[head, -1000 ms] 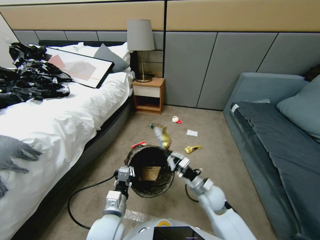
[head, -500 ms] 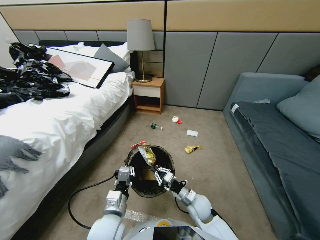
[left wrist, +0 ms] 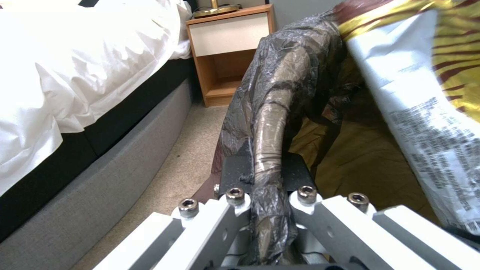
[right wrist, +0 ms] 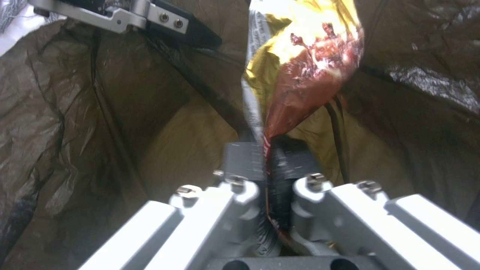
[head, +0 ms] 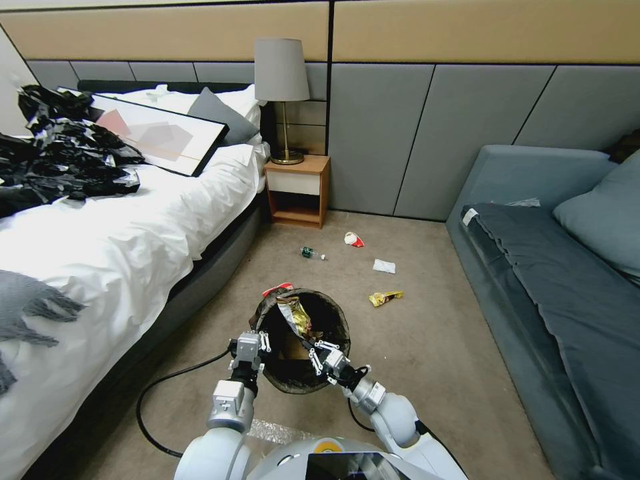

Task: Pick up the trash bin, then pick up the garbage from the floor and place it into the trash bin.

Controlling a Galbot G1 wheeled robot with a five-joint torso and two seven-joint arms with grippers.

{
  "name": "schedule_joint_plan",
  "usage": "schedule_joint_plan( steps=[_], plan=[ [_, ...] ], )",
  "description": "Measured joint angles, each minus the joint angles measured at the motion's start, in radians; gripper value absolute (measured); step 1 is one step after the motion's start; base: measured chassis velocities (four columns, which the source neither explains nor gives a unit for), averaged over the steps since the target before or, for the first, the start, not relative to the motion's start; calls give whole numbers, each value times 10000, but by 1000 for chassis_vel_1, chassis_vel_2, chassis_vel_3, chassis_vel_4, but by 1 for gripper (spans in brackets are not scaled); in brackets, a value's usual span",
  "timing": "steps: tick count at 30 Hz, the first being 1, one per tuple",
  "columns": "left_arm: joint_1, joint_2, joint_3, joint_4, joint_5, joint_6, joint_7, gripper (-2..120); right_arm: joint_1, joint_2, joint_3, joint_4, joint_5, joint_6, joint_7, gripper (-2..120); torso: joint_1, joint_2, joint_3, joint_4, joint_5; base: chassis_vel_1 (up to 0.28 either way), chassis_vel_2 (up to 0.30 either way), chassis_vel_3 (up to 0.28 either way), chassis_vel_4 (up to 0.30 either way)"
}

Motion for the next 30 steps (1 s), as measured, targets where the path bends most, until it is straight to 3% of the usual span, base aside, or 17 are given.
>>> schedule_joint_plan(
  steps=[22, 30],
  plan=[
    [-23, -17, -1, -2, -4, 0, 3, 1, -124, -27, 105, 188, -88, 2, -78, 98, 0, 0, 0, 0, 1, 0, 0, 0, 0],
    [-38, -7, -9, -2, -12, 0, 5, 1, -290, -76, 246, 479, -159, 80, -147, 100, 0, 0, 0, 0, 0, 0, 0, 0, 0]
  ],
)
